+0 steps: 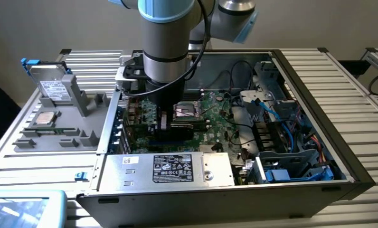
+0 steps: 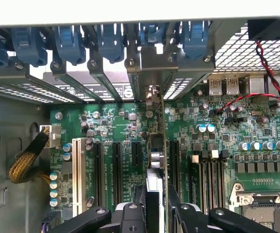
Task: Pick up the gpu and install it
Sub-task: 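Insert the gpu into the slot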
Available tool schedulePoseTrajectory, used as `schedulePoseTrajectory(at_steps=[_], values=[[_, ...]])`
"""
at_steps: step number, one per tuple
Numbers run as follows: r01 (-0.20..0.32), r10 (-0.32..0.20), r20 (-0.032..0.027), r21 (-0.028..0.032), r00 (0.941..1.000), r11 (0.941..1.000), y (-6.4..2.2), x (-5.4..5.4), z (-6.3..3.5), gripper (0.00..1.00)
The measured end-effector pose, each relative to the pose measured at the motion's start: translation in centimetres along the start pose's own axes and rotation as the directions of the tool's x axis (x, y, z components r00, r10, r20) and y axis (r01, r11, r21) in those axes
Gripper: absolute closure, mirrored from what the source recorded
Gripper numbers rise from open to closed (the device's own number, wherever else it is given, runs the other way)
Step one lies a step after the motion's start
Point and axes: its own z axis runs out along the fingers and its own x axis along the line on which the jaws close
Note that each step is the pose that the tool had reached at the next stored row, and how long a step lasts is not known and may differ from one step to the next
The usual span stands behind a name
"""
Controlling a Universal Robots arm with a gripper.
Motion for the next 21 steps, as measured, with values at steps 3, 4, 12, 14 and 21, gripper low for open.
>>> schedulePoseTrajectory(at_steps=[3,4,12,14,21], values=[[0.001,-0.001,0.0008,-0.0010,1.0000,1.0000,-0.01,0.11,-0.08,0.72],[0.001,-0.001,0.0009,-0.0012,1.0000,1.0000,-0.01,0.15,-0.11,0.72],[0.016,-0.016,-0.0010,-0.0029,0.9999,0.9999,-0.04,0.22,-0.22,0.72],[0.024,-0.024,-0.0016,-0.0029,0.9997,0.9997,-0.04,0.22,-0.22,0.72],[0.045,-0.045,-0.0028,-0.0029,0.9990,0.9990,-0.04,0.23,-0.22,0.72]])
